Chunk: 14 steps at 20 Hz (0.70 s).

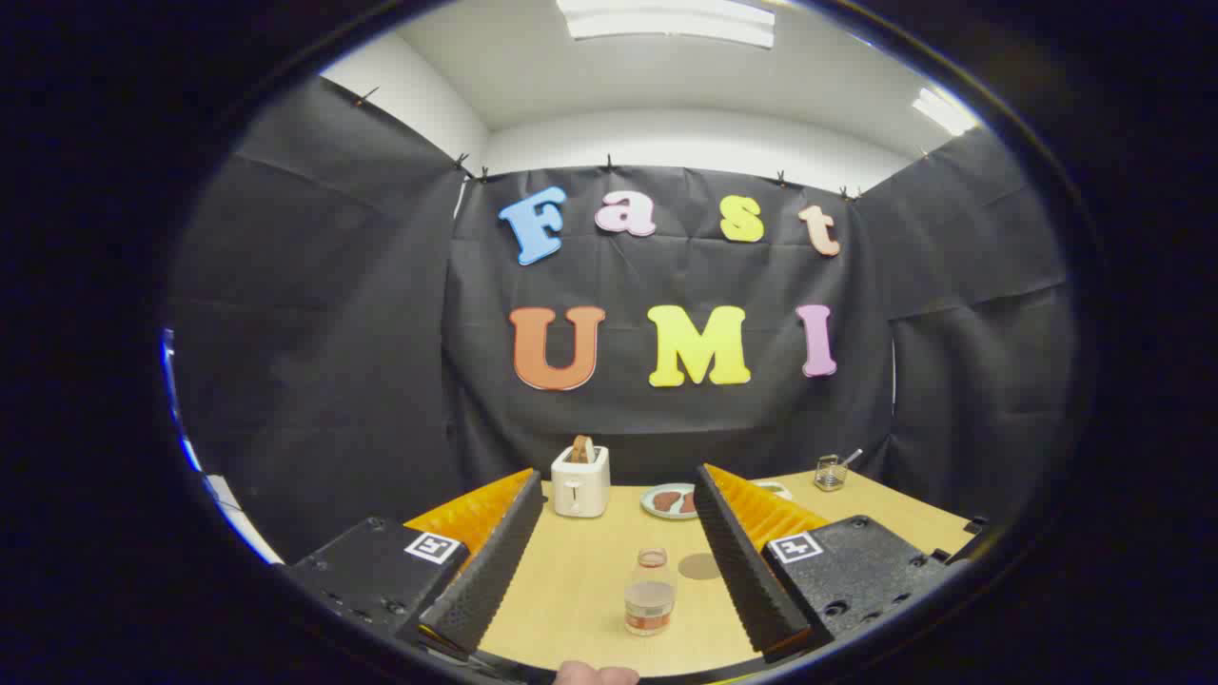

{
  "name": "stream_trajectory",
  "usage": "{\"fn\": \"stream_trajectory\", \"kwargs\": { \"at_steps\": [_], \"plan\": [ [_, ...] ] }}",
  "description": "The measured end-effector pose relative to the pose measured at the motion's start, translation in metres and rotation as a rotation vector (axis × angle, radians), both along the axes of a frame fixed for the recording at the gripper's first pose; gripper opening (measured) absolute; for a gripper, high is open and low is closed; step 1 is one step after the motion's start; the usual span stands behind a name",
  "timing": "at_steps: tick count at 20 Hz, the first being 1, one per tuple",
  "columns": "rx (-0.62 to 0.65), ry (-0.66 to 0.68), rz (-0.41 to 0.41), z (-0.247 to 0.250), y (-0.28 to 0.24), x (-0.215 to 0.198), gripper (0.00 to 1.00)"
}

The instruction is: Take the bottle from table, then pour the juice into the cup, finally place the bottle on the coaster

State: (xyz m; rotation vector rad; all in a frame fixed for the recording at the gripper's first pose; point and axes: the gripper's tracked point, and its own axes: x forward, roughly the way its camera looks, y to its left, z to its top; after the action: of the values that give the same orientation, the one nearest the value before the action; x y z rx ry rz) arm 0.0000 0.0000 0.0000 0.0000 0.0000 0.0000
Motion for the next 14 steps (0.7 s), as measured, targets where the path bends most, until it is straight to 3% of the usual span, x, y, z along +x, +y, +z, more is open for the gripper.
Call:
{"fn": "stream_trajectory", "kwargs": {
  "at_steps": [14],
  "plan": [
    [0.009, -0.023, 0.008, 0.012, 0.005, -0.018, 1.00]
  ]
}}
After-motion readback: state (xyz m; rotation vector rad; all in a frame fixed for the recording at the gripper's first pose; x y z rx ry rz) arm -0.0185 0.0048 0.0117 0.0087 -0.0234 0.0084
